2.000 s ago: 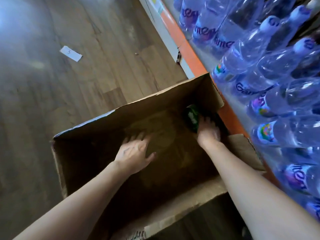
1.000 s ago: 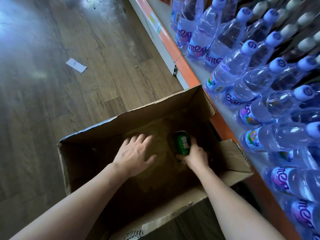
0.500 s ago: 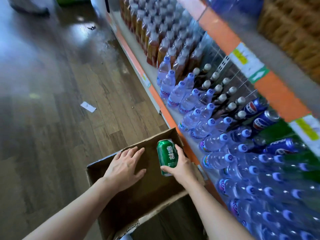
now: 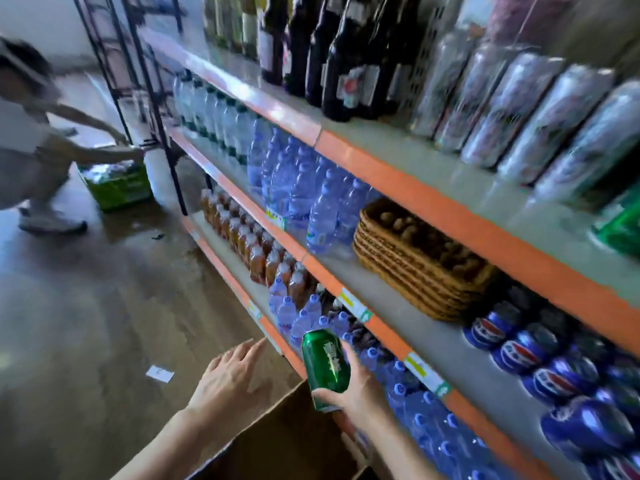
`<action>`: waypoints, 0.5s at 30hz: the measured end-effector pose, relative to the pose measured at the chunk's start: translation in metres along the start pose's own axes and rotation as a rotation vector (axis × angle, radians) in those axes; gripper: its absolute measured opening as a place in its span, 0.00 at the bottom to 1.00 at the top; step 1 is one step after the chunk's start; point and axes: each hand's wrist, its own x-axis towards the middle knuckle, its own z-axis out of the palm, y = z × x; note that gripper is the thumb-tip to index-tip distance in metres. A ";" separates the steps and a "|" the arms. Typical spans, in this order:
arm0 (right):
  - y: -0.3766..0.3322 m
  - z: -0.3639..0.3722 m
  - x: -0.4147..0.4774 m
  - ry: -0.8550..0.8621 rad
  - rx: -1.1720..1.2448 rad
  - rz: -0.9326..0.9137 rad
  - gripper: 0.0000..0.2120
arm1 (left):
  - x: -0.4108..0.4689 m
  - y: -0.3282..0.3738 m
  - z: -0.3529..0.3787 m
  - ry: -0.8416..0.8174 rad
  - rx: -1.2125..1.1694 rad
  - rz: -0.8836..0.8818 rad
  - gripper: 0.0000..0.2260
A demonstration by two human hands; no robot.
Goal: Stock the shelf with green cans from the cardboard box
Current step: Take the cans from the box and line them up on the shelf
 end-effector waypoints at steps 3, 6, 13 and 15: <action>-0.030 -0.046 -0.026 0.088 0.008 -0.031 0.46 | -0.008 0.023 -0.048 -0.006 0.024 0.033 0.34; -0.053 -0.090 -0.054 0.165 0.014 -0.062 0.46 | -0.019 0.048 -0.089 -0.002 0.006 0.080 0.41; -0.086 -0.183 -0.121 0.321 -0.023 -0.087 0.45 | -0.017 0.124 -0.170 0.093 0.088 0.253 0.32; -0.093 -0.209 -0.143 0.381 -0.037 -0.084 0.46 | -0.015 0.151 -0.190 0.116 0.093 0.329 0.32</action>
